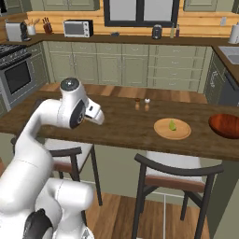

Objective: Pick the chicken drumstick and lemon wedge from their plates and place them in the bowl. Then put the bowl in the fridge.

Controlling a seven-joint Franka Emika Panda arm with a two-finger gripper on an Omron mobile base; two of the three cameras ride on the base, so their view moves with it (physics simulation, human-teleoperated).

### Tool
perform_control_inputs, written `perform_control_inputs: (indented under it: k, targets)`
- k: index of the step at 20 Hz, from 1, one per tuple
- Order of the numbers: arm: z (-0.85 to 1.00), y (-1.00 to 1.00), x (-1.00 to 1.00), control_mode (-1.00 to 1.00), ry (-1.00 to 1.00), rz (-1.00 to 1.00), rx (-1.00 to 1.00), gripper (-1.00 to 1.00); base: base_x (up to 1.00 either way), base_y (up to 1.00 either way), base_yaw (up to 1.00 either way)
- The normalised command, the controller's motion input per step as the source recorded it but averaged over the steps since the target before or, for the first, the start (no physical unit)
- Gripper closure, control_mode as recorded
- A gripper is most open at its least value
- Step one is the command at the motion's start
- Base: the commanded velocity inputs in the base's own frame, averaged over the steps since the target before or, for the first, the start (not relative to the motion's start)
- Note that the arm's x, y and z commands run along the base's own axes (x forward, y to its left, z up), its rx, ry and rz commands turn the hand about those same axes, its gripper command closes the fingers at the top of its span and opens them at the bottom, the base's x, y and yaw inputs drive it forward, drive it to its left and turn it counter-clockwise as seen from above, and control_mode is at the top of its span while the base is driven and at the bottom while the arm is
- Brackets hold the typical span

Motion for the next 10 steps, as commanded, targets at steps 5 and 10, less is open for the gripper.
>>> perform_control_inputs:
  k: [5, 10]
  targets:
    - [-0.04, -0.04, -1.00, -1.00, 0.00, -0.26, -0.30, 1.00, 0.00, 0.00, 0.00]
    - [-0.02, -0.19, -0.15, 1.00, 0.04, 0.00, 0.00, 1.00, -0.35, -0.40, 0.00]
